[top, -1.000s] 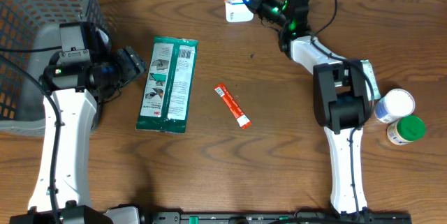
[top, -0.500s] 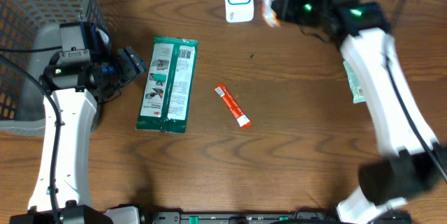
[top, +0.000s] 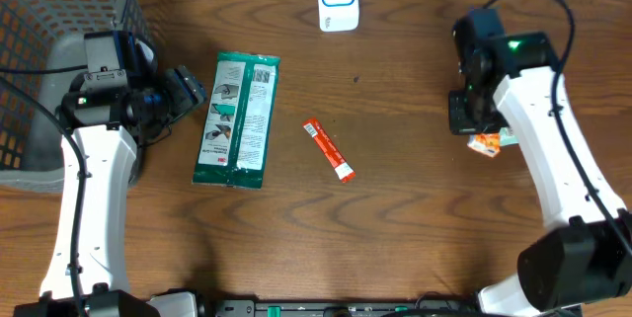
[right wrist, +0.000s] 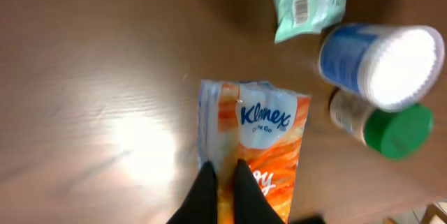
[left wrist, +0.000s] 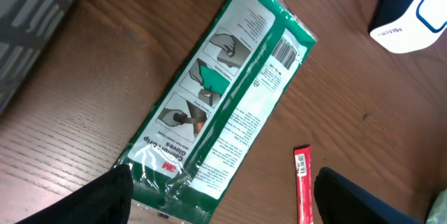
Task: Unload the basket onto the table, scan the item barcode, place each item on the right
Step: 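Carry the Kleenex pack to the right edge beside the swab tub, then open the right gripper and raise it off the Kleenex pack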
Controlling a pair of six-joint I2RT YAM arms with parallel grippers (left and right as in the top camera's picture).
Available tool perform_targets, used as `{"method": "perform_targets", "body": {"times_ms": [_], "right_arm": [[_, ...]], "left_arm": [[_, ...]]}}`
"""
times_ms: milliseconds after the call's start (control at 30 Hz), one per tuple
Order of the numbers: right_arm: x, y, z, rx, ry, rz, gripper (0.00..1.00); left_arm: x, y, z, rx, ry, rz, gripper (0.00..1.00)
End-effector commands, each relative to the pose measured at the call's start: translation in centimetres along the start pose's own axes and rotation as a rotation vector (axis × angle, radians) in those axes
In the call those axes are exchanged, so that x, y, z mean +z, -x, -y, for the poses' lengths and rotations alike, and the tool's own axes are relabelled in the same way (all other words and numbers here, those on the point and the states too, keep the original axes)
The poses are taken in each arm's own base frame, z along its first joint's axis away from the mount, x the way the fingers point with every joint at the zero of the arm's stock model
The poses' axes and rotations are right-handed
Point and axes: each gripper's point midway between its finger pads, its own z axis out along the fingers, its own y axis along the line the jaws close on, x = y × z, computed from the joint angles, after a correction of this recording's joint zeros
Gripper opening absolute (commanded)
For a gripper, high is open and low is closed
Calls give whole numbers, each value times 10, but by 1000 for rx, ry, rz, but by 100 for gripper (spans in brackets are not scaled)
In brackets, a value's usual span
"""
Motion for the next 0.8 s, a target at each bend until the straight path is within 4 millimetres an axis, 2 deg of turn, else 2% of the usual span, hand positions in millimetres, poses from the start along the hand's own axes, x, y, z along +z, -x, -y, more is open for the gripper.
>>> {"method": "perform_targets", "body": {"times_ms": [0,100,167,200,233,333,367,400,433,767], "right_arm": [[32,2,24,23,-128,16,1],[55,8,31,38,-180,59,2],[67,10,32,36,-188,76,8],[72,9,32,26,-187,80,19],[76,8,32,19,-188,79,39],[83,3,34,22,-191,67,60],[84,2,35,25,-192,63,70],[85,2,36,28,-192,62,87],[86,2,37,33,-193,59,97],[86,6,39,7,-191,72,99]], "left_arm": [[-4,6,4,11,-14,12,81],[-4,6,4,11,-13,12,81],[-4,6,4,11,-13,12,81],[-4,6,4,11,-13,12,81],[-4,6,4,11,-13,12,81],[-4,6,4,11,-13,12,81],[-4,6,4,11,-13,12,81],[-4,6,4,11,-13,12,81],[-4,6,4,11,-13,12,81],[-4,6,4,11,-13,12,81]]}}
